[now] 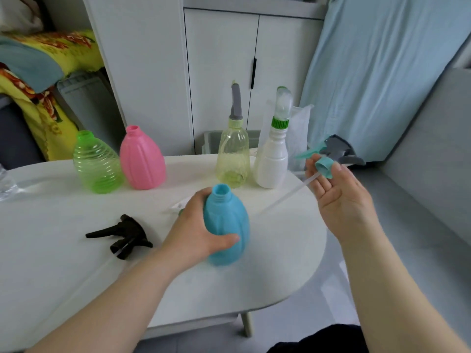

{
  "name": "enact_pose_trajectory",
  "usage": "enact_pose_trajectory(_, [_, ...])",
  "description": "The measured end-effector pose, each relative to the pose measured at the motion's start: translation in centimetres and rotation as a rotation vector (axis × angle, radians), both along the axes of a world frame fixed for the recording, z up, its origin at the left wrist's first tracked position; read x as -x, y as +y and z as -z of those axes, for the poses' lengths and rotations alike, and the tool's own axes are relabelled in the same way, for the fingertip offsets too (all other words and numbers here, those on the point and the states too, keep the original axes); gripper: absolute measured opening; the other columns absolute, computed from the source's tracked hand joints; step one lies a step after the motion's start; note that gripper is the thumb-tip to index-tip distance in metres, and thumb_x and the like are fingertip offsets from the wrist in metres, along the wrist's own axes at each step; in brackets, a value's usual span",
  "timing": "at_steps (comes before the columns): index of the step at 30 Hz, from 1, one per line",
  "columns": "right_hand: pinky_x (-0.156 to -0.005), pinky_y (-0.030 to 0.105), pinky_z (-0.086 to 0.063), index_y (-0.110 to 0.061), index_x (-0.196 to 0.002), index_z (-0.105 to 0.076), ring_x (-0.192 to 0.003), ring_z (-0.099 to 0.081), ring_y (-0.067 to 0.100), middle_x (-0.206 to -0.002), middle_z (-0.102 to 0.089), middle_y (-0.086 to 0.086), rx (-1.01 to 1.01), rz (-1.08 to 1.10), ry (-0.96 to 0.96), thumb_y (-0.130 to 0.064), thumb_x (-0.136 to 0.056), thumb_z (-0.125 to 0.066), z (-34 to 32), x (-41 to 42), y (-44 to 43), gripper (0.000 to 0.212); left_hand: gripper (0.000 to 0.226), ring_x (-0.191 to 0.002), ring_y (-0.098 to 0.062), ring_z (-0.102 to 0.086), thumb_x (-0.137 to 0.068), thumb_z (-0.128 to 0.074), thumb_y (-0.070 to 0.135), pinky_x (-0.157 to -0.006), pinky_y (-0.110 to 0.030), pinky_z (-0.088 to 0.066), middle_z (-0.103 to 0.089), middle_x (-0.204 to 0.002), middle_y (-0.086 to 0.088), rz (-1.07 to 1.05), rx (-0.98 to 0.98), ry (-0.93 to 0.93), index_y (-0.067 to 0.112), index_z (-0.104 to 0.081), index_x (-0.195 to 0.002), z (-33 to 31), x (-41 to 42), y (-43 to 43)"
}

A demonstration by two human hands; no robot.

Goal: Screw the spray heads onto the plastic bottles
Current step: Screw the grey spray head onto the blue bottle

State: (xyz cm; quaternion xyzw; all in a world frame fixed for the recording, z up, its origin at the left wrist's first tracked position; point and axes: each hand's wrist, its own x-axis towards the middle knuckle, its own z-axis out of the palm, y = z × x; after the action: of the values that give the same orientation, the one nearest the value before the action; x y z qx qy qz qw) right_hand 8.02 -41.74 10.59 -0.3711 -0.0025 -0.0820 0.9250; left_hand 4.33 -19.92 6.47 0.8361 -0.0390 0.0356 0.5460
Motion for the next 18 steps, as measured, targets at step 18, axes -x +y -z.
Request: enact_pose_trajectory(18, [-0.073, 0.011, -0.050, -0.018, -0.095, -0.053, -0.077, -0.062, -0.007, -0.092, -0.064, -0.007, 0.750, -0.111, -0.278, 0.003, -0.079, -0.056, -4.5, 0.7, 7.5, 0.027, 0.072, -0.106, -0.013, -0.047, -0.055, -0.080, 0.025, -0.083, -0.026, -0.037, -0.050, -0.113, 0.009, 0.065, 0.029, 0.023, 0.034, -0.038, -0.112, 0.7, -0.4, 0.1])
